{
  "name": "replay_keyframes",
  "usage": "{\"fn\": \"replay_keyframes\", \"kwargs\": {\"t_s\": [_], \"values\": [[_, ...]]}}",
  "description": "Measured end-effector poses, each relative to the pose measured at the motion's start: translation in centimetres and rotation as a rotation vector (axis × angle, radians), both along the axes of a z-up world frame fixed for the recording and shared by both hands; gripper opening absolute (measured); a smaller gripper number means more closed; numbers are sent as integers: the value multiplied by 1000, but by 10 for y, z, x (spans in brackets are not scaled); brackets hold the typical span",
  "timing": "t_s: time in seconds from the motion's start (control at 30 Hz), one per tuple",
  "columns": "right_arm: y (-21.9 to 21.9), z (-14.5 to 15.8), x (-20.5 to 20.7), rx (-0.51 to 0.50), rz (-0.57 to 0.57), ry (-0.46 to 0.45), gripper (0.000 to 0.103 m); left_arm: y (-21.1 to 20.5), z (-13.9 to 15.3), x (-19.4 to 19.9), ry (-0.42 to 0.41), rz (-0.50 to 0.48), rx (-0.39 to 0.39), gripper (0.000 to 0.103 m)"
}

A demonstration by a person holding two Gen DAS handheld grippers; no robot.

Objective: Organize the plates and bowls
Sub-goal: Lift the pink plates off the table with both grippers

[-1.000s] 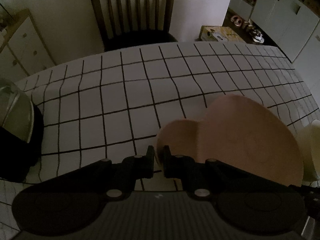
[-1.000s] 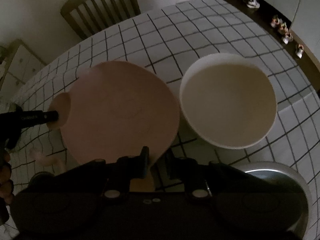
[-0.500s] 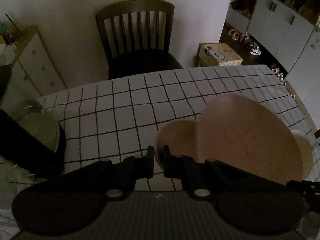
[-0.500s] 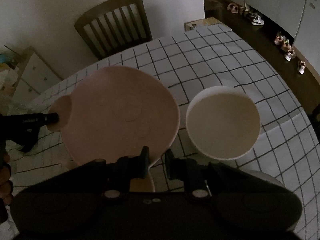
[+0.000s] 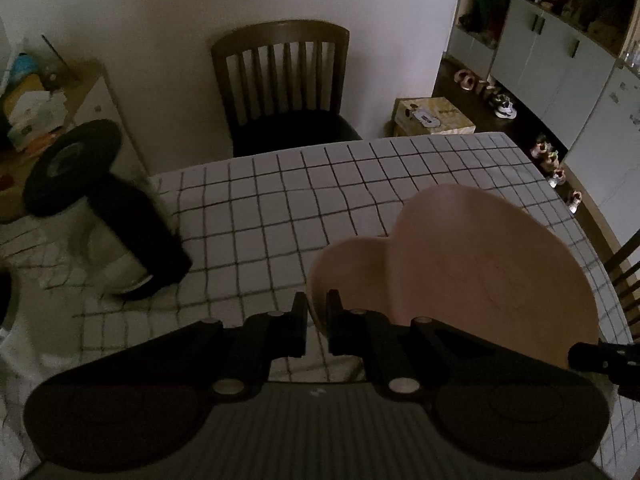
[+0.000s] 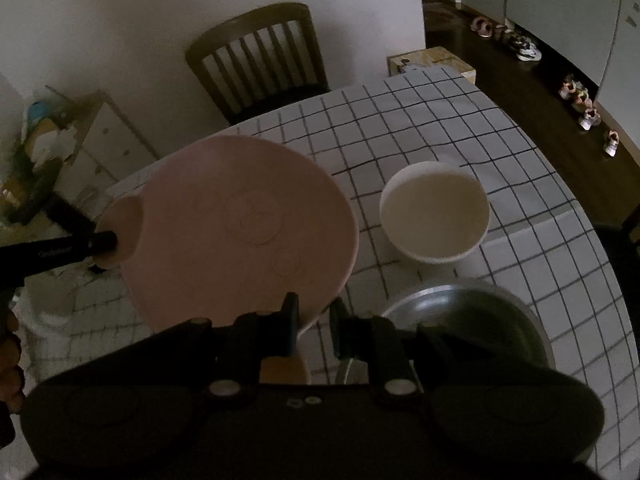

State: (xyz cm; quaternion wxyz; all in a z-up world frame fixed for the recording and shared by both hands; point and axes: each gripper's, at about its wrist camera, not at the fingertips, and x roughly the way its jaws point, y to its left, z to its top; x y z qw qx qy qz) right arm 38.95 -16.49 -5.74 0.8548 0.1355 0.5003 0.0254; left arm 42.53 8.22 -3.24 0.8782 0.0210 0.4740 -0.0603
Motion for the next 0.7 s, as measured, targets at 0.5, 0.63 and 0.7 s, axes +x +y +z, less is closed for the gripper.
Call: {"fn": "replay_keyframes", "kwargs": {"t_s": [0.5,0.63,0.7], "values": [[40,15,-93,20,144,-3,17,58,18,-130,-7,91,-5,8],[56,14,-117,25,188,7,17,78,14,-163,1,123,-14,8],[64,11,-129,24,210,15,17,86,10,-179,8,137,-16,8]]}}
